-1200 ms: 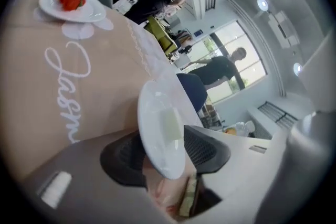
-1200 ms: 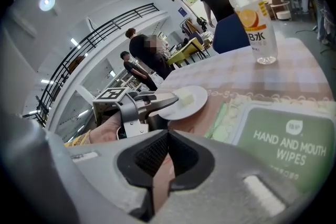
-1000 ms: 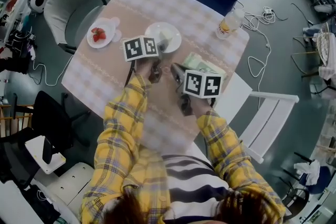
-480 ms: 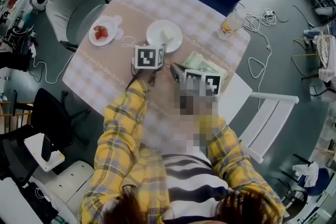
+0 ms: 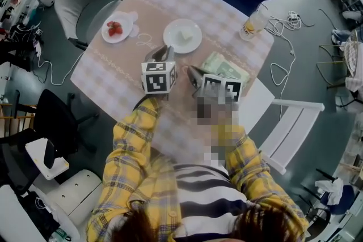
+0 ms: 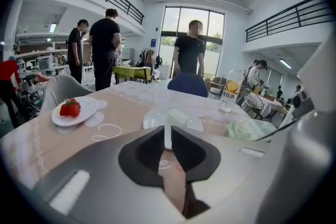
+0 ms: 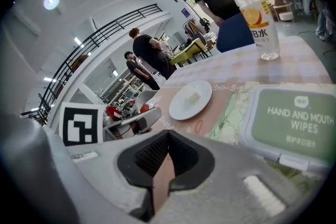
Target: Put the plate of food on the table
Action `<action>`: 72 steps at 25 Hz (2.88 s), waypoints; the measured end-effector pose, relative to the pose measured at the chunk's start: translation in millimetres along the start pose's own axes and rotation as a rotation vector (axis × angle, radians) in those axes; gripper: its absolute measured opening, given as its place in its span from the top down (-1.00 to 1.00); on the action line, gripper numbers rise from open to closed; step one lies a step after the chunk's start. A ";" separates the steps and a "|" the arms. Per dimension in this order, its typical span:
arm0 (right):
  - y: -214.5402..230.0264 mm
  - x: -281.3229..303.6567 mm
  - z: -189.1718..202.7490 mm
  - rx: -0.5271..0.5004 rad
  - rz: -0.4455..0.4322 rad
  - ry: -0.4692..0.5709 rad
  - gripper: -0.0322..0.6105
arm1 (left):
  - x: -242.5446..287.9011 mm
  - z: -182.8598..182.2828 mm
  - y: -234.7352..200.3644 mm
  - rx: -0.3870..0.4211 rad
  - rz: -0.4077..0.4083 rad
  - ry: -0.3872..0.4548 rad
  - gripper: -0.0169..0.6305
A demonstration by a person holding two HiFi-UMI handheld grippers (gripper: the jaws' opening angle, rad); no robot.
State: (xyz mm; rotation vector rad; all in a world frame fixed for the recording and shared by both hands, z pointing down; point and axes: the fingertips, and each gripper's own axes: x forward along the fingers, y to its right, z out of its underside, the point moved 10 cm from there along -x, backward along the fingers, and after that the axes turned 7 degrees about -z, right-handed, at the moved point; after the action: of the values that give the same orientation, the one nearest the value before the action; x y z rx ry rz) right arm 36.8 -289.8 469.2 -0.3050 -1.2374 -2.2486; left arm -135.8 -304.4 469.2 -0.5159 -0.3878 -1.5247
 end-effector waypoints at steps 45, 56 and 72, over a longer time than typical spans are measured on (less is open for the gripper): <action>-108.0 -109.5 170.9 -0.167 0.118 0.185 0.91 | -254.5 129.8 10.6 -0.187 0.404 -0.020 0.94; -123.0 -124.6 212.6 -0.159 0.137 0.194 0.91 | -279.6 143.7 8.0 -0.184 0.438 -0.010 0.94; -130.7 -134.3 233.3 -0.130 0.148 0.218 0.91 | -289.1 156.4 10.4 -0.190 0.470 -0.032 0.94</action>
State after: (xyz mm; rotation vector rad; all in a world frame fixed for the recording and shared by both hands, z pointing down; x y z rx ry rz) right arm 58.8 7.8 445.7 -0.1875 -0.9280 -2.1724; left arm -119.3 22.9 441.5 -0.7245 -0.1303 -1.1021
